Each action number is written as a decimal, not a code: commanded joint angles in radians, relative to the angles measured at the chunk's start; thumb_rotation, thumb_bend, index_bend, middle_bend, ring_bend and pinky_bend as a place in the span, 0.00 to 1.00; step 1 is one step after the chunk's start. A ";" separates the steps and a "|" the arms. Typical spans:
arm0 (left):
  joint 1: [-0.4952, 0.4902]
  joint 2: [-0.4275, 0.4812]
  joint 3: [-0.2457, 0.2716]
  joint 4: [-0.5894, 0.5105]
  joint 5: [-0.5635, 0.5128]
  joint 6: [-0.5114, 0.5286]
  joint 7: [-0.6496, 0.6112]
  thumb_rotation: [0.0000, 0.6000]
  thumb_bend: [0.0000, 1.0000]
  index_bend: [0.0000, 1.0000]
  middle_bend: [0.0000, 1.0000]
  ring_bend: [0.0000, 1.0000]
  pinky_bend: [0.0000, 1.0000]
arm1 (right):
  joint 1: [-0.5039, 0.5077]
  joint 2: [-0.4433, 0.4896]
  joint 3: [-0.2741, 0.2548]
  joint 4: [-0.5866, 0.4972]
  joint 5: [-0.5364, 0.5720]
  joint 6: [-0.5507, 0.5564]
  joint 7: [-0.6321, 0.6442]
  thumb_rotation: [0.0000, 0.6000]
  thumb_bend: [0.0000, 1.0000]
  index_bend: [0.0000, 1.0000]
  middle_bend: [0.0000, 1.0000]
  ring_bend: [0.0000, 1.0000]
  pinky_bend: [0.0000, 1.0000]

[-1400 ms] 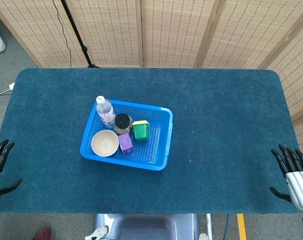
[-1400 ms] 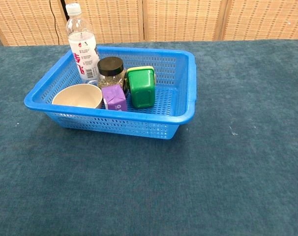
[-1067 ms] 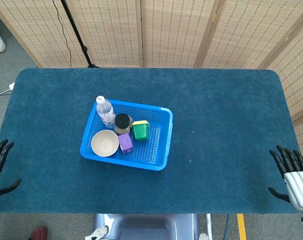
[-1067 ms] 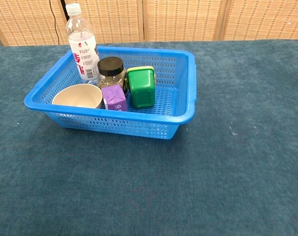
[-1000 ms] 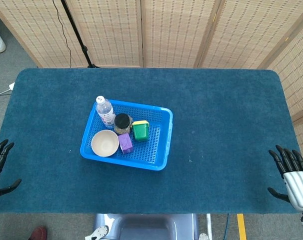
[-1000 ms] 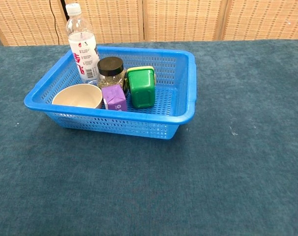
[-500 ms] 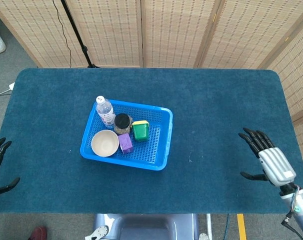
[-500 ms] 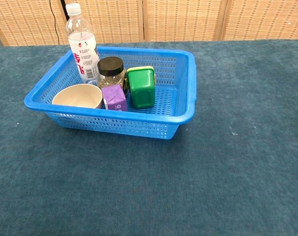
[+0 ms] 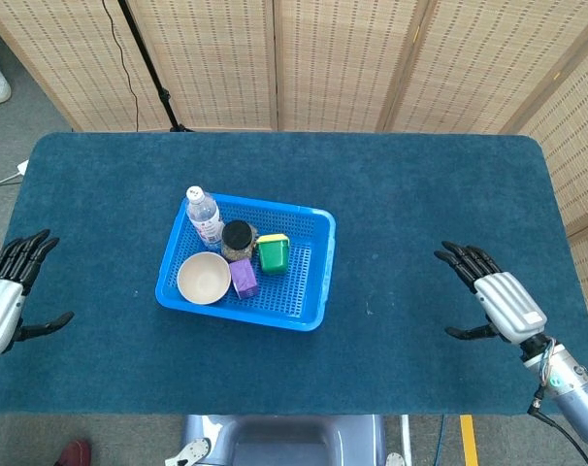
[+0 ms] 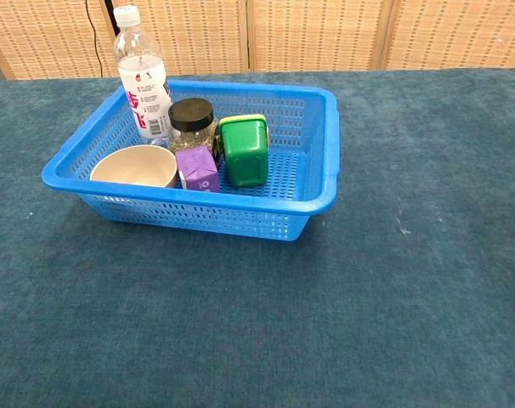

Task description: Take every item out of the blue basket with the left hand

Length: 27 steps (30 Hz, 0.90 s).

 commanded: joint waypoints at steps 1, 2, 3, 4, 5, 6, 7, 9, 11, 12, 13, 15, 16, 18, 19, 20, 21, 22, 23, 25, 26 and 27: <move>-0.124 -0.066 -0.083 0.097 -0.034 -0.102 -0.140 1.00 0.13 0.00 0.00 0.00 0.00 | -0.024 -0.015 -0.015 0.026 0.003 0.028 -0.031 1.00 0.00 0.00 0.00 0.00 0.00; -0.155 -0.091 -0.100 0.127 -0.053 -0.132 -0.174 1.00 0.13 0.00 0.00 0.00 0.00 | -0.036 -0.021 -0.021 0.039 0.004 0.041 -0.048 1.00 0.00 0.00 0.00 0.00 0.00; -0.176 -0.108 -0.111 0.147 -0.067 -0.157 -0.201 1.00 0.12 0.00 0.00 0.00 0.00 | -0.044 -0.026 -0.024 0.046 0.005 0.051 -0.057 1.00 0.00 0.00 0.00 0.00 0.00; -0.200 -0.125 -0.122 0.167 -0.083 -0.186 -0.234 1.00 0.12 0.00 0.00 0.00 0.00 | -0.055 -0.031 -0.029 0.056 0.009 0.062 -0.070 1.00 0.00 0.00 0.00 0.00 0.00; -0.232 -0.148 -0.135 0.201 -0.104 -0.227 -0.272 1.00 0.12 0.00 0.00 0.00 0.00 | -0.070 -0.038 -0.034 0.067 0.012 0.080 -0.086 1.00 0.00 0.00 0.00 0.00 0.00; -0.253 -0.165 -0.143 0.225 -0.115 -0.253 -0.292 1.00 0.12 0.00 0.00 0.00 0.00 | -0.083 -0.043 -0.037 0.079 0.019 0.094 -0.102 1.00 0.00 0.00 0.00 0.00 0.00; -0.273 -0.183 -0.149 0.249 -0.124 -0.276 -0.310 1.00 0.12 0.00 0.00 0.00 0.00 | -0.094 -0.051 -0.038 0.089 0.025 0.109 -0.120 1.00 0.00 0.00 0.00 0.00 0.00; -0.305 -0.214 -0.159 0.284 -0.139 -0.314 -0.341 1.00 0.12 0.00 0.00 0.00 0.00 | -0.116 -0.063 -0.037 0.114 0.040 0.136 -0.169 1.00 0.00 0.00 0.00 0.00 0.00; -0.343 -0.250 -0.171 0.329 -0.160 -0.361 -0.384 1.00 0.12 0.00 0.00 0.00 0.00 | -0.147 -0.090 -0.032 0.139 0.065 0.180 -0.232 1.00 0.00 0.00 0.00 0.00 0.00; -0.366 -0.273 -0.178 0.365 -0.171 -0.387 -0.402 1.00 0.12 0.00 0.00 0.00 0.00 | -0.165 -0.109 -0.031 0.152 0.079 0.206 -0.263 1.00 0.00 0.00 0.00 0.00 0.00; -0.384 -0.293 -0.181 0.393 -0.177 -0.405 -0.418 1.00 0.12 0.00 0.00 0.00 0.00 | -0.180 -0.125 -0.029 0.165 0.091 0.226 -0.283 1.00 0.00 0.00 0.00 0.00 0.00; -0.414 -0.320 -0.185 0.429 -0.184 -0.440 -0.468 1.00 0.12 0.00 0.00 0.00 0.00 | -0.198 -0.148 -0.027 0.187 0.106 0.248 -0.303 1.00 0.00 0.00 0.00 0.00 0.00; -0.426 -0.331 -0.186 0.447 -0.184 -0.451 -0.483 1.00 0.12 0.00 0.00 0.00 0.00 | -0.203 -0.155 -0.025 0.197 0.112 0.254 -0.306 1.00 0.00 0.00 0.00 0.00 0.00; -0.450 -0.352 -0.186 0.480 -0.190 -0.479 -0.507 1.00 0.12 0.00 0.00 0.00 0.00 | -0.210 -0.167 -0.021 0.216 0.124 0.259 -0.299 1.00 0.00 0.00 0.00 0.00 0.00; -0.462 -0.362 -0.187 0.494 -0.195 -0.496 -0.524 1.00 0.12 0.00 0.00 0.00 0.00 | -0.211 -0.173 -0.020 0.225 0.130 0.259 -0.292 1.00 0.00 0.00 0.00 0.00 0.00; -0.473 -0.372 -0.187 0.509 -0.198 -0.510 -0.537 1.00 0.12 0.00 0.00 0.00 0.00 | -0.211 -0.174 -0.020 0.233 0.134 0.253 -0.288 1.00 0.00 0.00 0.00 0.00 0.00; -0.480 -0.379 -0.187 0.519 -0.202 -0.521 -0.549 1.00 0.12 0.00 0.00 0.00 0.00 | -0.210 -0.173 -0.021 0.237 0.134 0.249 -0.285 1.00 0.00 0.00 0.00 0.00 0.00; -0.491 -0.392 -0.188 0.537 -0.207 -0.535 -0.566 1.00 0.12 0.00 0.00 0.00 0.00 | -0.210 -0.172 -0.018 0.242 0.137 0.248 -0.279 1.00 0.00 0.00 0.00 0.00 0.00; -0.502 -0.406 -0.187 0.555 -0.210 -0.550 -0.580 1.00 0.12 0.00 0.00 0.00 0.00 | -0.210 -0.173 -0.015 0.247 0.141 0.249 -0.275 1.00 0.00 0.00 0.00 0.00 0.00; -0.526 -0.436 -0.181 0.587 -0.211 -0.585 -0.619 1.00 0.12 0.00 0.00 0.00 0.00 | -0.211 -0.173 -0.012 0.255 0.145 0.248 -0.271 1.00 0.00 0.00 0.00 0.00 0.00; -0.534 -0.445 -0.180 0.597 -0.210 -0.595 -0.636 1.00 0.12 0.00 0.00 0.00 0.00 | -0.211 -0.173 -0.011 0.258 0.146 0.248 -0.270 1.00 0.00 0.00 0.00 0.00 0.00; -0.546 -0.463 -0.177 0.614 -0.206 -0.607 -0.658 1.00 0.12 0.00 0.00 0.00 0.00 | -0.211 -0.173 -0.010 0.261 0.147 0.247 -0.267 1.00 0.00 0.00 0.00 0.00 0.00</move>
